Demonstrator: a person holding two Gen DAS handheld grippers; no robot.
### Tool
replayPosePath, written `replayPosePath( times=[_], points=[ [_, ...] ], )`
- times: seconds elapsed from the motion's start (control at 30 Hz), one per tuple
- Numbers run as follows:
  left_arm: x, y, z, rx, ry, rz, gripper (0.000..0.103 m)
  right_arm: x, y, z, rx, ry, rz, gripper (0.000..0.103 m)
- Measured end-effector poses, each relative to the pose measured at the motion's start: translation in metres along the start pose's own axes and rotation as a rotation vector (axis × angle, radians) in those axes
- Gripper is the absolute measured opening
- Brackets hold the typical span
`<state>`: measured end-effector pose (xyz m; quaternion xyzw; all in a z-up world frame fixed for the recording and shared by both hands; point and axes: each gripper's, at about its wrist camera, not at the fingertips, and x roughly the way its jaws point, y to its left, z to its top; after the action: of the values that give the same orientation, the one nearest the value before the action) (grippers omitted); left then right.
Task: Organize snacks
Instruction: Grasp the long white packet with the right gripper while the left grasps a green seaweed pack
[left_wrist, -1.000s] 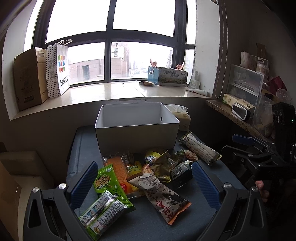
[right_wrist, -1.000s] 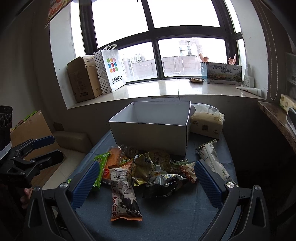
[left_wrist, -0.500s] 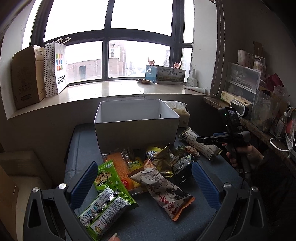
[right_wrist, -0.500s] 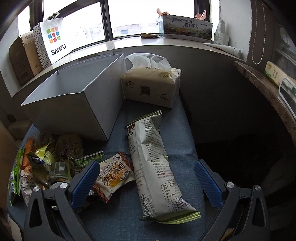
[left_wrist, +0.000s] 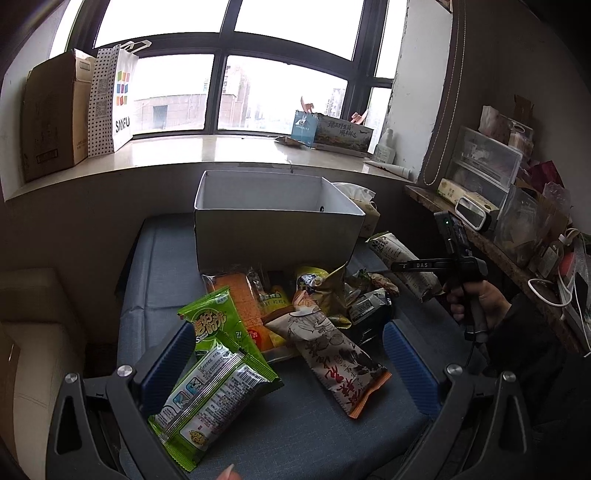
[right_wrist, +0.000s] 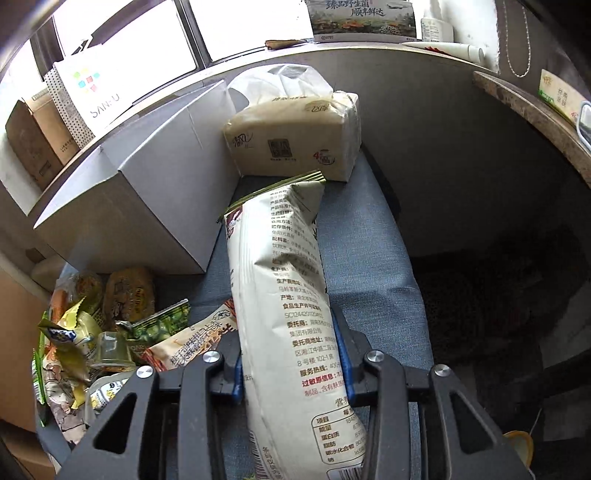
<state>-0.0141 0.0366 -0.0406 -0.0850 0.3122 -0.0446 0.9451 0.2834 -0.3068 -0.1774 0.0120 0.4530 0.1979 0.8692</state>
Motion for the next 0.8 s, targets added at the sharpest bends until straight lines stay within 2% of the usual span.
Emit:
replayPosePath(
  times=[0.13, 0.27, 0.33, 0.4, 0.5, 0.6, 0.67, 0.8],
  points=[
    [0.004, 0.007, -0.005, 0.034, 0.025, -0.017, 0.103, -0.044, 0.004, -0.017, 0.023, -0.101, 0.057, 0.041],
    [0.018, 0.015, -0.014, 0.103, 0.087, -0.001, 0.103, -0.094, 0.020, -0.042, -0.007, -0.207, 0.126, 0.041],
    [0.026, 0.021, -0.020, 0.143, 0.107, 0.006, 0.103, -0.118, 0.036, -0.037, -0.021, -0.226, 0.171, 0.041],
    [0.037, 0.030, -0.028, 0.171, 0.148, -0.008, 0.103, -0.133, 0.046, -0.047, -0.034, -0.250, 0.199, 0.041],
    [0.056, 0.043, -0.041, 0.214, 0.217, -0.030, 0.103, -0.148, 0.056, -0.053, -0.055, -0.266, 0.240, 0.041],
    [0.074, 0.054, -0.055, 0.247, 0.271, -0.018, 0.103, -0.156, 0.069, -0.061, -0.083, -0.268, 0.248, 0.041],
    [0.084, 0.062, -0.062, 0.235, 0.306, -0.033, 0.103, -0.156, 0.075, -0.065, -0.102, -0.262, 0.265, 0.041],
    [0.101, 0.076, -0.073, 0.187, 0.347, -0.001, 0.101, -0.153, 0.084, -0.072, -0.125, -0.239, 0.267, 0.041]
  ],
)
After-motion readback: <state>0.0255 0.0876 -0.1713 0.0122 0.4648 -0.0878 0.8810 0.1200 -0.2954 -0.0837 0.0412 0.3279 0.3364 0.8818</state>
